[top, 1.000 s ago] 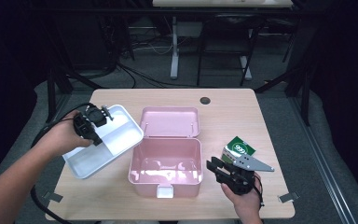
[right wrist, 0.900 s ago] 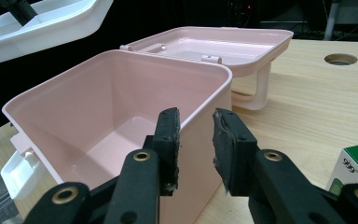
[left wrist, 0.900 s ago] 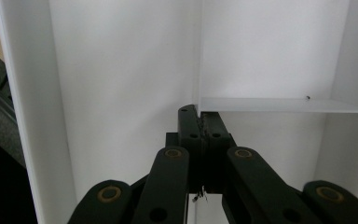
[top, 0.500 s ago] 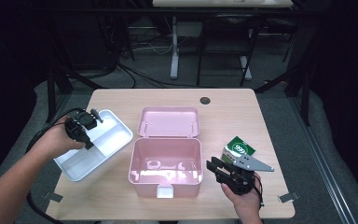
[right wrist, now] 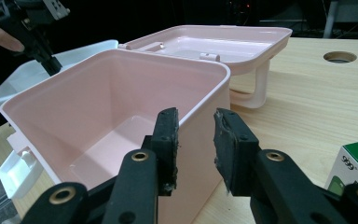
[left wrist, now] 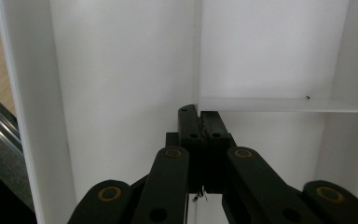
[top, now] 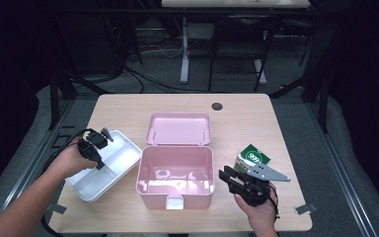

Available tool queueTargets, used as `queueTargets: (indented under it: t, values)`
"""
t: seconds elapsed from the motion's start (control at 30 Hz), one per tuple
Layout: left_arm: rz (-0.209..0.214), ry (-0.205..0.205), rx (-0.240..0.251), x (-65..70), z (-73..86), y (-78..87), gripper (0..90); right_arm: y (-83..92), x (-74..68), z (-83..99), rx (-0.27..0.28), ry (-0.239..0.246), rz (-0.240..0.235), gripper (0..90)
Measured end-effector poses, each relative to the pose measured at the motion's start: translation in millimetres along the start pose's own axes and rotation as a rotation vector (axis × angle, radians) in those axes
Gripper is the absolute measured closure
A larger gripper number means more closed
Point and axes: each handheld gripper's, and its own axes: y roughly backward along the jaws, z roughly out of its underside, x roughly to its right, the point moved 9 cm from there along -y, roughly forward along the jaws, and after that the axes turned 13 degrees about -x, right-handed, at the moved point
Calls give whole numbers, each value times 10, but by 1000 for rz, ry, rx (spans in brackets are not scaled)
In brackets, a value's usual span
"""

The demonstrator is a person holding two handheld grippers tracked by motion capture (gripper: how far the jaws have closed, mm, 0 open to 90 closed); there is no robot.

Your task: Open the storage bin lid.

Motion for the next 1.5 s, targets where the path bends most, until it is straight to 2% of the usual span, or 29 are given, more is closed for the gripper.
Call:
queueTargets:
  t: [0.33,0.5,1.0,1.13,1.17,1.2,1.27,1.33,1.43,1.5]
  values:
    - [33,16,-10,-8,-28,-284,895,-10,3,12,-10,6,6,695]
    - [44,18,-19,0,-35,-371,895,-16,3,5,2,6,8,692]
    - [57,22,-9,37,-103,-579,894,-6,15,17,-13,2,7,673]
    - [61,25,-2,44,-107,-598,894,-19,1,22,-15,7,-3,667]
    - [63,25,-1,46,-106,-600,894,-21,15,25,-20,1,23,666]
    - [62,24,-1,45,-105,-602,893,-22,16,25,-20,0,24,666]
    - [62,20,-6,49,-96,-600,892,-19,2,23,-16,3,0,666]
    - [60,19,-1,59,-90,-594,889,-20,4,16,-8,2,3,665]
    - [72,18,21,72,-67,-523,855,-20,10,16,-7,-1,4,658]
    - [63,19,44,61,-46,-440,837,-20,14,16,-8,-1,5,644]
